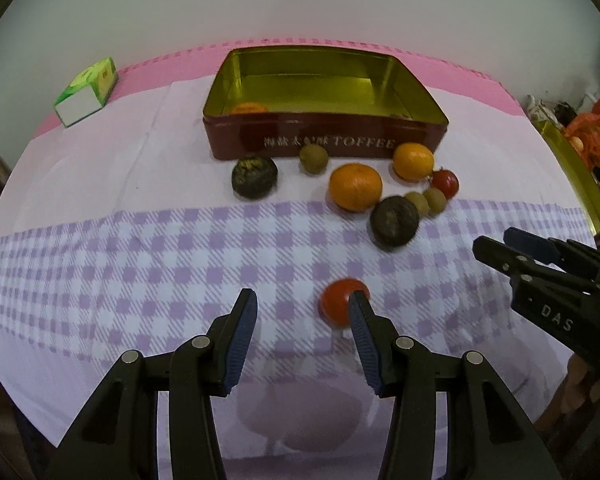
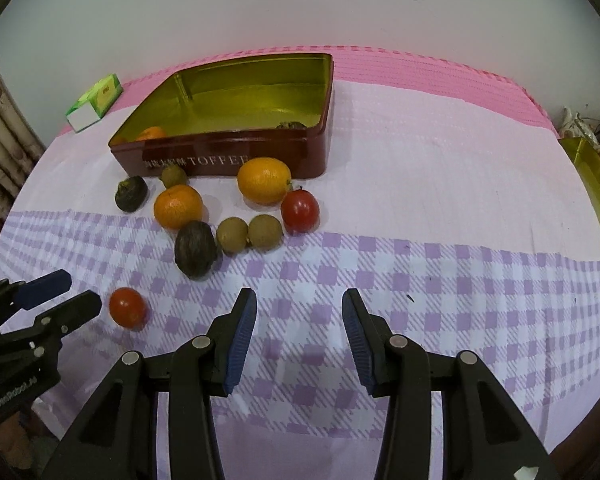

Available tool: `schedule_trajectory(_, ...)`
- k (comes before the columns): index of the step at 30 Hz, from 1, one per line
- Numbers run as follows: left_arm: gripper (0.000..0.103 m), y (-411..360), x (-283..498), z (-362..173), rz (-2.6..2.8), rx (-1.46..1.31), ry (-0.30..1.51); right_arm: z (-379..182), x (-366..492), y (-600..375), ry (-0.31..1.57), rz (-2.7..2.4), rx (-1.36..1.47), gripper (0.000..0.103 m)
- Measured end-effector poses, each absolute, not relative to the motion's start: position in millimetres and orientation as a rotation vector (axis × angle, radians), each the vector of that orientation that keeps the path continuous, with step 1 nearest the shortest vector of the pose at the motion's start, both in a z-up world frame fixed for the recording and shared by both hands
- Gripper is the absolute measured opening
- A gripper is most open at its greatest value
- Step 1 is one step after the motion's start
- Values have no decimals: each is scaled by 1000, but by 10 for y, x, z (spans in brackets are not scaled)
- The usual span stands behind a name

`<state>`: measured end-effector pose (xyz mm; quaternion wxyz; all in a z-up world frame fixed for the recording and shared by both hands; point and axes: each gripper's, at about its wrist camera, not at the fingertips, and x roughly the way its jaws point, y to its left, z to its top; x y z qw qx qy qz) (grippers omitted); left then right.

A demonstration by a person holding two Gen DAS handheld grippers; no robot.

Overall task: Organize fruits
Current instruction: 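Withdraw both grippers from the tin back over the fruits, then grasp the red cherry tomato with the left gripper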

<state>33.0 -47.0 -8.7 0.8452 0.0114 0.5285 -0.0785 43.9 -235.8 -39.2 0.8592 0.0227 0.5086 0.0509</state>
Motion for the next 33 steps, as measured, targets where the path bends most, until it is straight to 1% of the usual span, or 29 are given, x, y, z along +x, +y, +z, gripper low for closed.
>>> schedule_trajectory(13,49,-619,235,-134,-194,41,1133,-470,422,-2337,1098,119,52,42)
schedule_trajectory(33,48,-805,384,-349,-226,72,1175,-508,448,-2344,1111,115,59,42)
